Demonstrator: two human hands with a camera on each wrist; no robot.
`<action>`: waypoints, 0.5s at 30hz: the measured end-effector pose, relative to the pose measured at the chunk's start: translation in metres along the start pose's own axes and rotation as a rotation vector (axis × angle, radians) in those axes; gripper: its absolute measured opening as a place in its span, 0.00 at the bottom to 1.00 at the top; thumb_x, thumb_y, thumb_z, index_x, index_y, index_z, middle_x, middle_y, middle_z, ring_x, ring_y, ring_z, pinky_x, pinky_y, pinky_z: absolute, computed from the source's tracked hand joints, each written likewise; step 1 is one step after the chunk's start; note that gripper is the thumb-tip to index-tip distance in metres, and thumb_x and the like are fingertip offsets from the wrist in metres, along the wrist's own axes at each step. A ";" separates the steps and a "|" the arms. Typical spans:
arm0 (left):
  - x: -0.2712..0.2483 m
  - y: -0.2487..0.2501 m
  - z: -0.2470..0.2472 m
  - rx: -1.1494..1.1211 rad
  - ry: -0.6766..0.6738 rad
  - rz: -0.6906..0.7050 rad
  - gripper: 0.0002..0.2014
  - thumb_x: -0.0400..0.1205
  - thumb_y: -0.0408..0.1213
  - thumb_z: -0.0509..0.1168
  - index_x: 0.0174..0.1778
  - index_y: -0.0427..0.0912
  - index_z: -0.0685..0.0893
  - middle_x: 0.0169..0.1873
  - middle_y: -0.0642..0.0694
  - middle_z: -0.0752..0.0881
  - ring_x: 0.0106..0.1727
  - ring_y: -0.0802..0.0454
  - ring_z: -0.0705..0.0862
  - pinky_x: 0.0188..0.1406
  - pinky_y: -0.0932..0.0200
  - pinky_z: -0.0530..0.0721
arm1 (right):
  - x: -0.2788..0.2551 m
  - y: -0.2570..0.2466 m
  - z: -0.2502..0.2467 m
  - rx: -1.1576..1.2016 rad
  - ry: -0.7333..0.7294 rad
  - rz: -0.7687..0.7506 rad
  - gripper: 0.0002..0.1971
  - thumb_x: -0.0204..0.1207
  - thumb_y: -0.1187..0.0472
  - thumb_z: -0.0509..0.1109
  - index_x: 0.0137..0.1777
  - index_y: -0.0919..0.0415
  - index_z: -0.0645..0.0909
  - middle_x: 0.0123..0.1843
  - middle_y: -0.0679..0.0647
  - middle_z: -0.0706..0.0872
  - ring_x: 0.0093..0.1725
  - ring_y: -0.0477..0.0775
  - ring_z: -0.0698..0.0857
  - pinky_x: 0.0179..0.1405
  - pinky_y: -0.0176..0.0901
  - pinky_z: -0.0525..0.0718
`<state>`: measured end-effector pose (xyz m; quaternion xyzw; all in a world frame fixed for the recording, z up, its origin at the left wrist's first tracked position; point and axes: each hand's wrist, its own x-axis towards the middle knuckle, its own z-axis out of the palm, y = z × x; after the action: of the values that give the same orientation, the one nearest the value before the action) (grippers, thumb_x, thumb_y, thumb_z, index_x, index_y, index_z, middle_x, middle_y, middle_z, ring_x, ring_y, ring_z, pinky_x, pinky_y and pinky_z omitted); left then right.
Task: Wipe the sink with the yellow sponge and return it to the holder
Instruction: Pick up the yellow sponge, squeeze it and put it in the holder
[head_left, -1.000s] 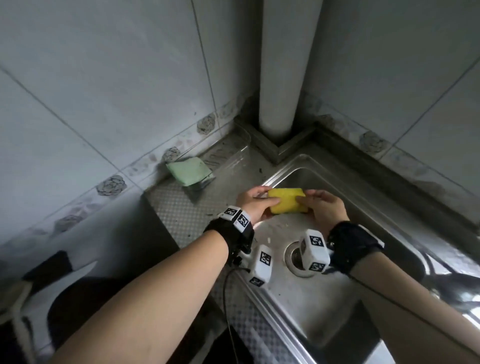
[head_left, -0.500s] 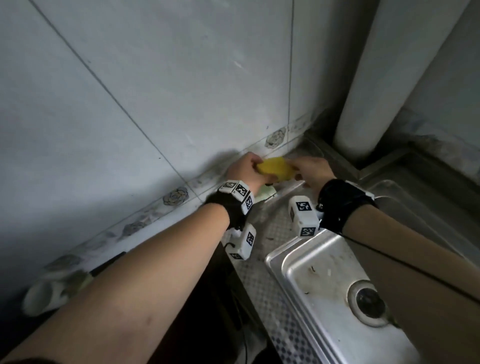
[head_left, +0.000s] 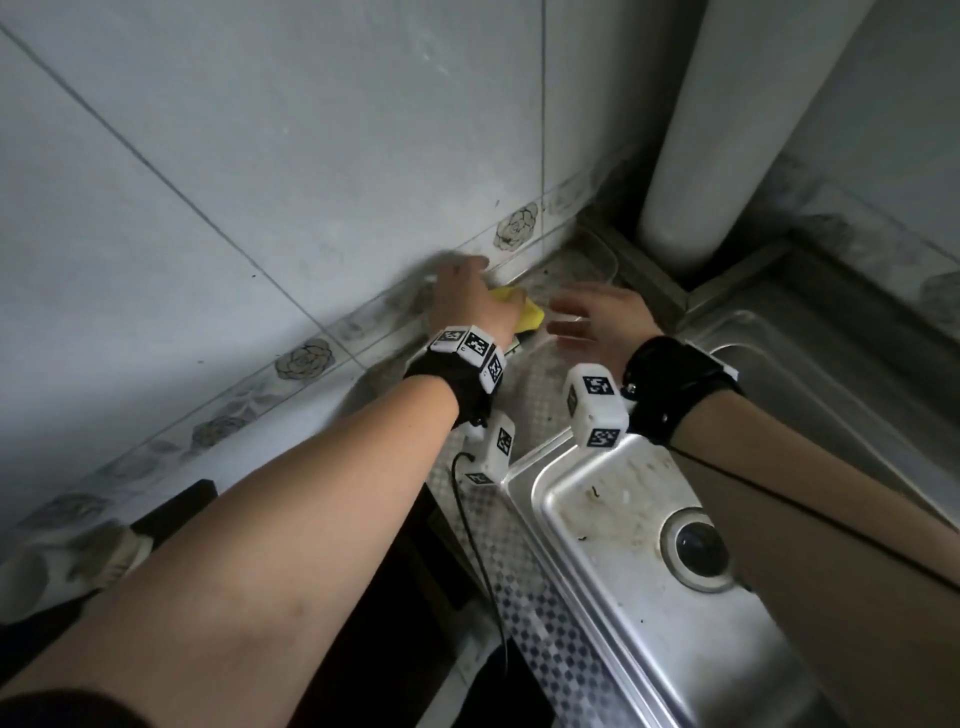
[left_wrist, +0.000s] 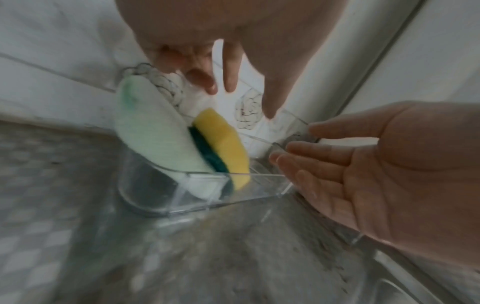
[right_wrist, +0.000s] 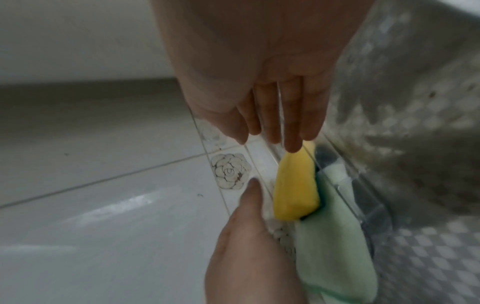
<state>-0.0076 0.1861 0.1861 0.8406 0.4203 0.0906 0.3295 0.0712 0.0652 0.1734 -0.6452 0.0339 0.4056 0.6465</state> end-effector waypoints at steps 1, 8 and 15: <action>-0.006 0.008 0.005 -0.064 0.036 0.049 0.24 0.73 0.47 0.69 0.65 0.47 0.78 0.64 0.43 0.81 0.62 0.45 0.82 0.63 0.49 0.83 | -0.008 0.001 -0.012 0.020 0.008 -0.007 0.04 0.78 0.62 0.67 0.51 0.57 0.80 0.45 0.57 0.87 0.38 0.55 0.86 0.38 0.45 0.84; -0.094 0.066 0.111 -0.297 -0.345 0.121 0.11 0.80 0.35 0.66 0.57 0.43 0.87 0.52 0.44 0.91 0.52 0.47 0.88 0.51 0.64 0.81 | -0.063 0.051 -0.145 0.016 0.299 0.084 0.09 0.79 0.59 0.64 0.54 0.60 0.83 0.44 0.58 0.89 0.34 0.53 0.86 0.30 0.37 0.84; -0.182 0.046 0.242 -0.219 -0.853 -0.115 0.16 0.81 0.27 0.58 0.63 0.34 0.84 0.61 0.33 0.87 0.63 0.35 0.85 0.61 0.46 0.83 | -0.124 0.136 -0.257 0.077 0.616 0.242 0.16 0.80 0.63 0.61 0.66 0.64 0.79 0.51 0.58 0.85 0.40 0.52 0.83 0.35 0.42 0.81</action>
<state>0.0116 -0.0887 0.0523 0.7382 0.2807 -0.2388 0.5650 0.0340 -0.2376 0.0912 -0.7040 0.3197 0.2637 0.5768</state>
